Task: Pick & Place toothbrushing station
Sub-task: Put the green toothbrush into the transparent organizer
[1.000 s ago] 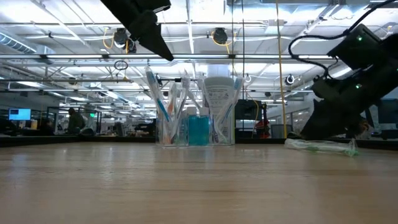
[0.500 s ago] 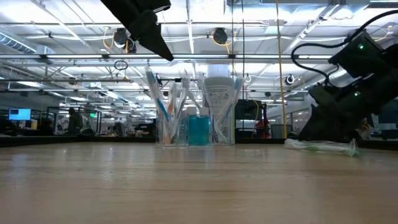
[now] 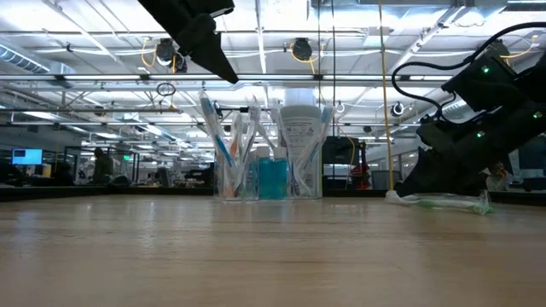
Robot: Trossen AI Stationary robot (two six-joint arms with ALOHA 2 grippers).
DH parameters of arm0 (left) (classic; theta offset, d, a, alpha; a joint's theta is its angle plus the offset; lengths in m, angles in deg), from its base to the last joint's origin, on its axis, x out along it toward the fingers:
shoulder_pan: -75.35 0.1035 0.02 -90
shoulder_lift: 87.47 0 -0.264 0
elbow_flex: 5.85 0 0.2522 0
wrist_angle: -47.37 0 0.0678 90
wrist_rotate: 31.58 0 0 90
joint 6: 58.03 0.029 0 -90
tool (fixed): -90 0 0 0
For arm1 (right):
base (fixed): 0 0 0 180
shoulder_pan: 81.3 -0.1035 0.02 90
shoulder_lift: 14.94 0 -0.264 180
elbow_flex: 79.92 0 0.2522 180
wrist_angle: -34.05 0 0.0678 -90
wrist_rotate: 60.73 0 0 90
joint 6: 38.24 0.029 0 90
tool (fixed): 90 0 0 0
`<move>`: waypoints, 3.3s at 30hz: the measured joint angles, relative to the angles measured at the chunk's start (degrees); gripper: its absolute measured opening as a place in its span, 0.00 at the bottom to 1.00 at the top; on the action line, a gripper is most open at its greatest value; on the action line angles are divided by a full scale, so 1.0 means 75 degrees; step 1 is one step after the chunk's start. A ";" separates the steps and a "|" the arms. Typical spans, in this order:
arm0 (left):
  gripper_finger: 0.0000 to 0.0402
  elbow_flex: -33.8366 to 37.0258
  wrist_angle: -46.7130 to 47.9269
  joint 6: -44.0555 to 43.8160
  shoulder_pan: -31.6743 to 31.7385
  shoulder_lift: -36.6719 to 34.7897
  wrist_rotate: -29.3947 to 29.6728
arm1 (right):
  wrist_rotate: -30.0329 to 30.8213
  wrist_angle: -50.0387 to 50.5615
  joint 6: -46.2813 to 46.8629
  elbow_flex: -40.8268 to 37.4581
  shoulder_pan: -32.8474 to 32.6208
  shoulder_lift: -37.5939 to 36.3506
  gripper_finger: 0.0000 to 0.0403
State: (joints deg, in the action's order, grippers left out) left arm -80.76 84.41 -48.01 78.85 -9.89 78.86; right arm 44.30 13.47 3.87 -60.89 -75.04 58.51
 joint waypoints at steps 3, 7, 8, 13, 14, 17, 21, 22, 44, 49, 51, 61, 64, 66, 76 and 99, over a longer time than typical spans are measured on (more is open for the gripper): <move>0.50 0.0000 0.0000 0.0000 0.0002 0.0000 0.0000 | 0.0053 -0.0085 -0.0153 0.0015 0.0003 0.0254 0.34; 0.50 0.0000 0.0001 -0.0006 0.0001 0.0000 0.0002 | 0.0060 -0.0305 -0.0287 0.0011 0.0007 0.0408 0.22; 0.50 0.0000 0.0001 -0.0009 0.0002 0.0000 -0.0001 | 0.0058 -0.0395 -0.0403 0.0001 0.0009 0.0409 0.18; 0.50 0.0000 -0.0001 -0.0003 0.0002 0.0000 -0.0001 | -0.0226 -0.1266 -0.0940 -0.0026 -0.0009 0.0428 0.02; 0.50 0.0000 -0.0002 -0.0003 0.0002 0.0000 0.0002 | -0.0207 -0.1595 -0.1013 -0.0026 -0.0005 0.0428 0.02; 0.50 0.0000 -0.0002 -0.0003 0.0001 0.0000 0.0001 | -0.0160 -0.2612 -0.1247 0.0049 0.0000 0.0422 0.02; 0.50 0.0000 -0.0005 0.0000 0.0002 0.0000 0.0002 | -0.0263 -0.3246 -0.1961 0.0671 -0.0002 0.0417 0.01; 0.50 0.0000 -0.0005 0.0000 -0.0001 0.0000 0.0002 | -0.0282 -0.3235 -0.2159 0.0925 -0.0030 0.0419 0.00; 0.50 0.0003 -0.1204 0.0244 0.0007 0.0097 -0.1975 | -0.0676 -0.2023 -0.5905 0.4942 -0.0286 0.1700 0.00; 0.50 0.0009 -0.1257 0.1132 0.0030 0.0167 -0.1983 | -0.0868 -0.1542 -0.5971 0.4952 -0.0286 0.1641 0.00; 0.50 -0.0003 -0.1488 0.1292 0.0077 0.0248 -0.2255 | -0.0914 -0.1485 -0.5994 0.4949 -0.0284 0.1641 0.00; 0.50 0.0009 -0.1831 0.1095 0.0412 0.0592 -0.2227 | -0.0859 -0.1072 -0.5909 0.4946 -0.0278 0.1530 0.00; 0.50 0.0006 -0.1846 0.1092 0.0427 0.0577 -0.1619 | -0.0140 -0.0737 -0.6010 0.4952 -0.0291 0.1507 0.00; 0.50 0.0006 -0.1843 0.1205 0.0427 0.0577 -0.1171 | -0.0031 -0.0499 -0.6027 0.4946 -0.0270 0.1457 0.00; 0.50 0.0006 -0.1948 0.1601 0.0596 0.0577 -0.2700 | -0.1782 -0.0751 -0.5856 0.4946 -0.0239 0.1431 0.00; 0.13 0.0003 -0.1925 0.1603 0.0620 0.0577 -0.3268 | -0.1795 -0.0762 -0.5909 0.4946 -0.0243 0.1437 0.01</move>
State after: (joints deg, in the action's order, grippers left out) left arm -80.74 69.98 -35.99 83.50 -5.56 54.35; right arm 30.83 7.76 -40.45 -23.79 -76.87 69.28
